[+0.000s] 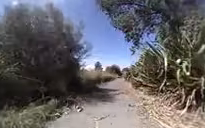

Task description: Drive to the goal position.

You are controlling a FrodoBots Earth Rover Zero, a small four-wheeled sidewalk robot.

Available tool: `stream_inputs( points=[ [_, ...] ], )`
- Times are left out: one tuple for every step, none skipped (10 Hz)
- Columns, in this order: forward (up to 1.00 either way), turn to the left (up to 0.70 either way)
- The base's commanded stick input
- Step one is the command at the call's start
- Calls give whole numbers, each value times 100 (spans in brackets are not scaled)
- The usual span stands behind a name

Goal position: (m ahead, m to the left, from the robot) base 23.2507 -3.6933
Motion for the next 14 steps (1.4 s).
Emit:
stream_inputs(
  points=[
    [85, 0],
    [85, 0],
    [85, 0],
    [85, 0],
    [85, 0],
    [85, 0],
    [85, 0],
    [85, 0],
    [85, 0],
    [85, 0],
    [85, 0],
    [85, -2],
    [85, -13],
    [85, -25]
  ],
)
